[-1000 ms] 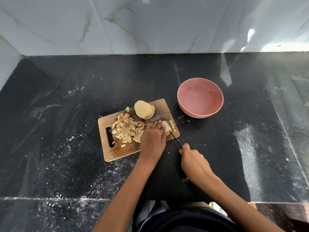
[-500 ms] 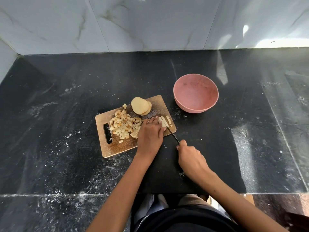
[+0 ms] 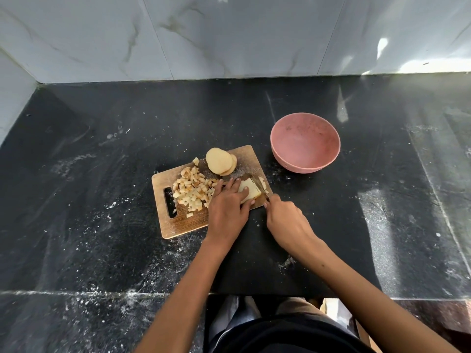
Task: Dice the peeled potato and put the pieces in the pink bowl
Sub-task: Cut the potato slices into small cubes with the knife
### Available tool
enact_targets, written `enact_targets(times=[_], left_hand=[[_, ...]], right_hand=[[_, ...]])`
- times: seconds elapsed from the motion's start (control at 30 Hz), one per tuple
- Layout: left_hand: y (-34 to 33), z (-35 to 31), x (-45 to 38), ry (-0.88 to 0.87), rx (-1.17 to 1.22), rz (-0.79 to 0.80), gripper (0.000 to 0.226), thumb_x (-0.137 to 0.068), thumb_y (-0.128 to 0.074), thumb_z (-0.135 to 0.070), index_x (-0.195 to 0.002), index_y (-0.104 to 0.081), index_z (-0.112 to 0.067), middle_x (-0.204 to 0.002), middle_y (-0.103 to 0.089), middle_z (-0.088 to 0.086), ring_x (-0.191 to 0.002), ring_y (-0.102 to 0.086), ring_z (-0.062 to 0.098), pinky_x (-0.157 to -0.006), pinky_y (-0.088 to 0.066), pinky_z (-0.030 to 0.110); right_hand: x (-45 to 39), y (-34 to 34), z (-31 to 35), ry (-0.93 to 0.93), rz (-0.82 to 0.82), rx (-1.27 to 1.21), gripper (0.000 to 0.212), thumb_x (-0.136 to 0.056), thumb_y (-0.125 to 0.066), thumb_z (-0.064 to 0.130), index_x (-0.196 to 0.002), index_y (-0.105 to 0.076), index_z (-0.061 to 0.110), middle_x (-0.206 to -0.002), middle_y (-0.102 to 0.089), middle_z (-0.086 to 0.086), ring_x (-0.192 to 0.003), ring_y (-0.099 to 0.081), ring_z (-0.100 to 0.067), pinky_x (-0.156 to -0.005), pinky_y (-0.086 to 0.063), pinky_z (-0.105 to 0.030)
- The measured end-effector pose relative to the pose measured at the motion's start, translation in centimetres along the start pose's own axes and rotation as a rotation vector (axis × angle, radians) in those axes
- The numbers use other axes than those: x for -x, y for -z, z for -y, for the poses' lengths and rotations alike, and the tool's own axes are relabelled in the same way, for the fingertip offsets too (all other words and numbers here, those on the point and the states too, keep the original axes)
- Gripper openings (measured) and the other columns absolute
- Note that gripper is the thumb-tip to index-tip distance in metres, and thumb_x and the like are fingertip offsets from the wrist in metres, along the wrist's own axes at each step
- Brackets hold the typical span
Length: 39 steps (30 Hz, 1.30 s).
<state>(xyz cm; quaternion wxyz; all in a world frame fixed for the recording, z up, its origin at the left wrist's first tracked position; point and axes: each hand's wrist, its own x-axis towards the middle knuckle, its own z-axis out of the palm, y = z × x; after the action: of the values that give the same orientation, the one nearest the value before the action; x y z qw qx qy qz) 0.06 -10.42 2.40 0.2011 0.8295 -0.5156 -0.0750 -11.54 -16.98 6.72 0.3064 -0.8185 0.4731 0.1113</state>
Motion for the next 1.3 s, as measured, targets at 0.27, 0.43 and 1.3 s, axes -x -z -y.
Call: enact_targets(times=[0.27,0.43,1.3], left_hand=[[-0.4,-0.2,-0.4,0.022,-0.013,-0.001,0.037,-0.096,-0.053,-0.029,-0.129,-0.059,-0.012,-0.146,-0.044,0.009,-0.140,-0.036,0.015,-0.113,0.008,0.022],[-0.4,-0.4,-0.4,0.042,-0.014,-0.008,0.037,-0.096,-0.053,-0.029,-0.129,-0.059,-0.013,-0.146,-0.045,0.008,-0.139,-0.036,0.014,-0.112,0.010,0.022],[-0.1,-1.0,-0.3,0.075,-0.017,-0.039,0.034,-0.092,-0.060,-0.025,-0.122,-0.065,-0.009,-0.139,-0.052,0.011,-0.133,-0.045,0.017,-0.115,0.003,0.028]], right_hand=[[-1.4,-0.6,1.0,-0.044,0.021,0.039,0.027,-0.099,-0.035,0.015,-0.123,-0.044,0.008,-0.114,-0.060,-0.017,-0.104,-0.058,-0.036,-0.070,-0.038,-0.035],[-0.6,-1.0,0.4,-0.070,0.041,0.041,0.030,-0.101,-0.034,0.019,-0.129,-0.037,0.008,-0.113,-0.060,-0.019,-0.104,-0.059,-0.037,-0.071,-0.040,-0.037],[1.9,-1.8,-1.4,-0.069,0.072,0.082,0.014,-0.104,-0.027,0.023,-0.102,-0.036,0.013,-0.102,-0.061,-0.014,-0.095,-0.060,-0.034,-0.067,-0.038,-0.036]])
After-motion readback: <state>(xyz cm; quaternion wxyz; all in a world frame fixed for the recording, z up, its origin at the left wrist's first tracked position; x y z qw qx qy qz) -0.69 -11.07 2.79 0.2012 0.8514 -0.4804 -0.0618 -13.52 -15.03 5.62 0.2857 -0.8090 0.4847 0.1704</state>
